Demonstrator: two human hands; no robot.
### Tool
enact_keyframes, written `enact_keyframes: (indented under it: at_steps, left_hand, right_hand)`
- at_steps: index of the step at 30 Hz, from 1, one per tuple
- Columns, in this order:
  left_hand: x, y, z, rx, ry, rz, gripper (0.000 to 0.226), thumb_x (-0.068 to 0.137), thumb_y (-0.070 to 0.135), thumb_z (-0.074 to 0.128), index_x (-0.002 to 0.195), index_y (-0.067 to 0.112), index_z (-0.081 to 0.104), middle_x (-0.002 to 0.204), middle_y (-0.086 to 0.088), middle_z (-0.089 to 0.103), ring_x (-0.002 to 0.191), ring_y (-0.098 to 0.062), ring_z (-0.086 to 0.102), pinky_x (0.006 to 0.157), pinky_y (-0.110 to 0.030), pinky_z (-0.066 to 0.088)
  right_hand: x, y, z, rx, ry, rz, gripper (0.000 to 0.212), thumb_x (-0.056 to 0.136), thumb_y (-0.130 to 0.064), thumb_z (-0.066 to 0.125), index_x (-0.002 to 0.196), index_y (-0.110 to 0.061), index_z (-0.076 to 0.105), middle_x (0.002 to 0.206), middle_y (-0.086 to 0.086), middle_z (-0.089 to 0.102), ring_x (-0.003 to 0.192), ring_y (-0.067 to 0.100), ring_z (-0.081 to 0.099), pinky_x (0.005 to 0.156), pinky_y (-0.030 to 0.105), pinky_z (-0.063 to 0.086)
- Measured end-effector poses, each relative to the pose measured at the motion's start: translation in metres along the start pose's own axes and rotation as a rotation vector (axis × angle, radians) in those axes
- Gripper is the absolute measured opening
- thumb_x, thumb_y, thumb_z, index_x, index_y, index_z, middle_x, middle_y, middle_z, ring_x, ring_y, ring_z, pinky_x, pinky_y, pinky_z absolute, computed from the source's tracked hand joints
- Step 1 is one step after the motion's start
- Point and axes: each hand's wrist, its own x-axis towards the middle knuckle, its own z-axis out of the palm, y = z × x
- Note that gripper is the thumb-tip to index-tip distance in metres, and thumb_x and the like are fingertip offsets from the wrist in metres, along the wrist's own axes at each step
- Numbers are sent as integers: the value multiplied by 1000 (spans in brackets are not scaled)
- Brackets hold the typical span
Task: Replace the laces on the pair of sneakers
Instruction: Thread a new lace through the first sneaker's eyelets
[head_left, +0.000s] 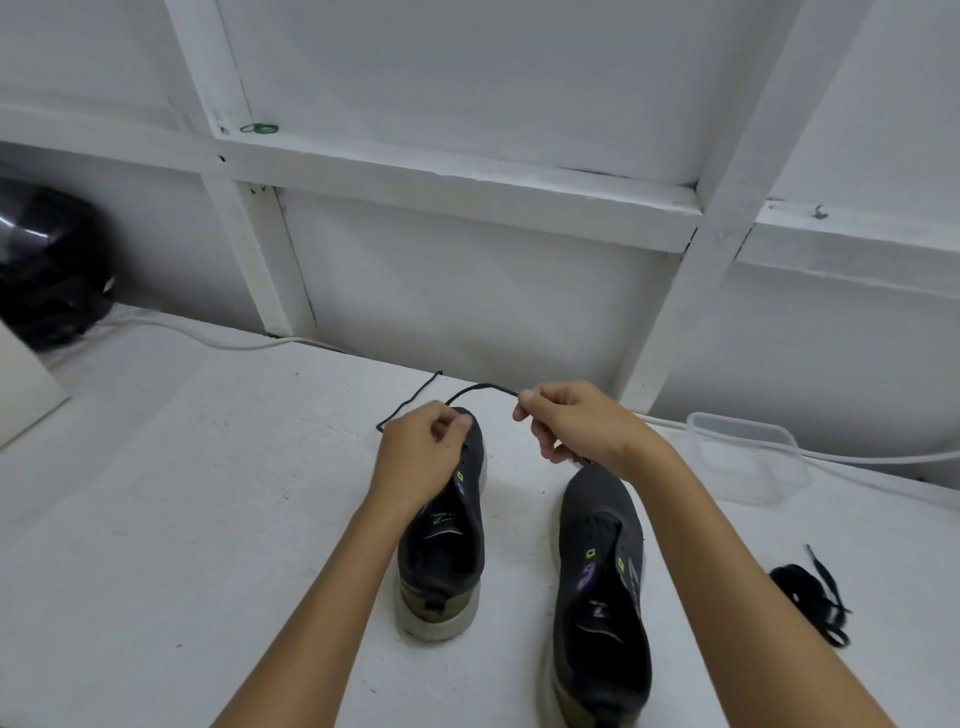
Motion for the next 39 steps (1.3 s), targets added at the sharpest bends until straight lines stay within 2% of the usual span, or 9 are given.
enact_keyframes:
  at_steps: [3, 7, 12, 17, 21, 26, 28, 32, 39]
  left_hand:
    - [-6, 18, 2, -31, 47, 61, 3, 92, 34, 63, 93, 32, 65, 79, 13, 64, 77, -1, 59, 65, -19, 41]
    - [-4, 27, -7, 112, 112, 311, 34, 93, 31, 64, 127, 35, 58, 107, 18, 48, 90, -5, 49, 72, -12, 36]
    - [7, 26, -21, 214, -66, 511, 13, 97, 30, 63, 104, 28, 74, 112, 14, 58, 102, -11, 46, 86, -26, 44]
    - [14, 14, -34, 166, 80, 272, 16, 102, 21, 48, 98, 17, 63, 92, 5, 66, 94, -19, 55, 79, -40, 46]
    - [16, -9, -51, 275, 163, 19, 14, 100, 23, 49, 99, 18, 62, 92, 5, 66, 99, -28, 58, 81, -41, 47]
    - [6, 3, -43, 193, -123, 315, 40, 97, 27, 60, 137, 34, 56, 125, 21, 60, 126, -5, 41, 99, -28, 35]
    - [3, 13, -34, 128, -262, 388, 41, 99, 29, 60, 139, 36, 56, 125, 23, 60, 121, 1, 43, 99, -20, 38]
    - [1, 19, -24, 162, -332, 399, 14, 98, 27, 60, 102, 28, 74, 93, 16, 69, 96, -7, 55, 85, -24, 44]
    - [15, -4, -52, -58, 26, 111, 17, 99, 23, 59, 89, 29, 71, 72, 6, 66, 65, -8, 59, 59, -12, 43]
  right_hand:
    - [-1, -4, 4, -65, -57, -25, 37, 102, -46, 49, 83, -22, 70, 55, -12, 50, 49, 8, 50, 48, 16, 42]
    - [-4, -4, 3, -131, -101, -38, 39, 101, -47, 50, 84, -19, 71, 55, -12, 47, 53, 11, 47, 61, 26, 44]
    - [-8, -8, -2, -124, -110, -62, 37, 101, -47, 51, 84, -22, 71, 58, -10, 47, 52, 10, 47, 59, 24, 41]
    - [-9, -7, -12, -172, -99, -45, 36, 102, -47, 47, 86, -24, 70, 59, -10, 51, 52, 8, 52, 60, 22, 44]
    - [-14, 2, -25, -180, -76, -19, 35, 105, -40, 46, 88, -22, 70, 52, -12, 50, 47, 4, 47, 45, 13, 37]
    - [-14, 0, -14, -258, -156, -33, 35, 104, -41, 47, 82, -25, 69, 51, -12, 45, 48, 7, 40, 60, 23, 38]
    - [-12, -7, -6, -252, -177, -66, 36, 104, -41, 47, 82, -25, 69, 51, -12, 44, 47, 6, 39, 59, 24, 36]
    - [-10, -12, -1, -250, -167, -83, 34, 103, -42, 49, 82, -26, 70, 52, -13, 49, 47, 3, 45, 60, 24, 39]
    - [-18, 13, -22, -235, -90, 41, 30, 105, -32, 47, 91, -23, 72, 63, -10, 64, 57, 5, 60, 71, 29, 55]
